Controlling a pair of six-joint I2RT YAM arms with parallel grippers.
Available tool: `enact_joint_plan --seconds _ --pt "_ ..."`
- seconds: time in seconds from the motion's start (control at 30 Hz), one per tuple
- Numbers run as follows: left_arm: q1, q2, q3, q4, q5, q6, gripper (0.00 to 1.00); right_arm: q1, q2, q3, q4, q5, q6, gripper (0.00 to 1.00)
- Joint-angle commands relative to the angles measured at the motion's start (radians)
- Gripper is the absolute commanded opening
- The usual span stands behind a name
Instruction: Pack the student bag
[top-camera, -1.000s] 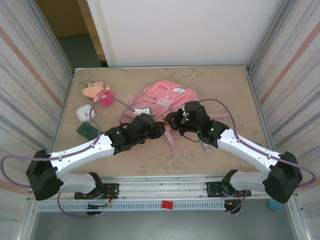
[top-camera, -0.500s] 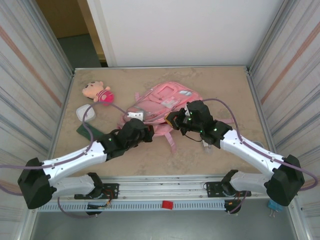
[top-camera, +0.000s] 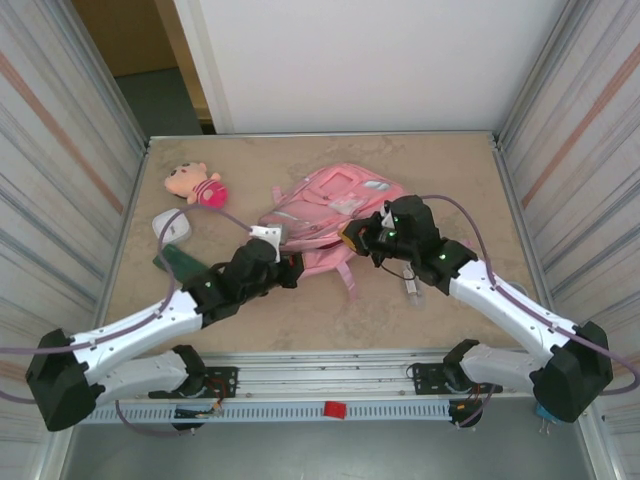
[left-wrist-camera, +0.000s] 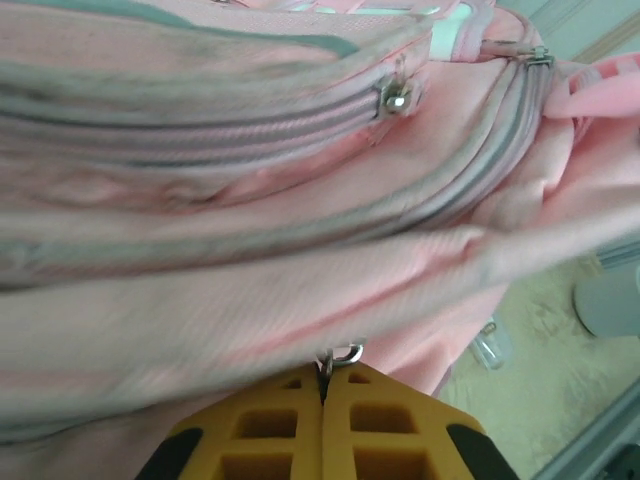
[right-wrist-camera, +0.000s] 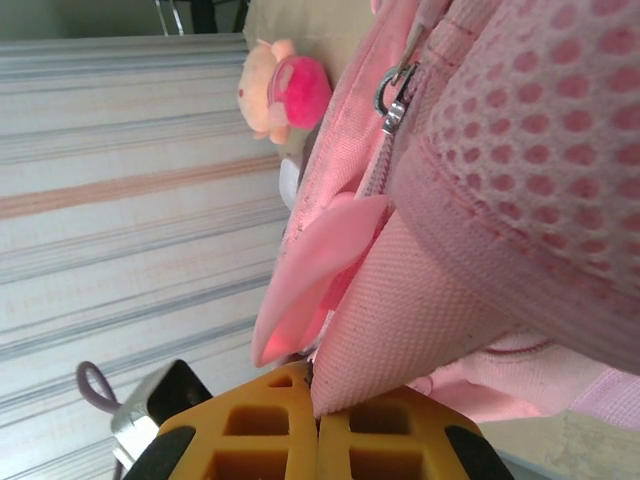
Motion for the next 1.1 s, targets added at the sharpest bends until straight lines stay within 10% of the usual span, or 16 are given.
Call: enact_joint_plan --seconds 0.0,0.27,0.57,1.07 --pt "0.058 -0.051 -0.112 -0.233 -0.105 -0.006 0.0 -0.074 -0.11 0.059 0.124 -0.015 -0.04 0.0" --pt "0.059 -0.178 -0.046 -0.16 -0.003 0.221 0.49 -0.114 -0.036 0.093 0.129 -0.157 -0.096 0.0" --pt "0.068 -0.154 0.074 -0.241 0.042 0.772 0.85 -0.131 0.05 0.193 0.041 -0.336 -0.226 0.0" --pt "0.254 0.03 0.148 -0.081 0.598 1.04 0.72 -0.203 0.155 0.299 -0.181 -0.588 -0.478 0.0"
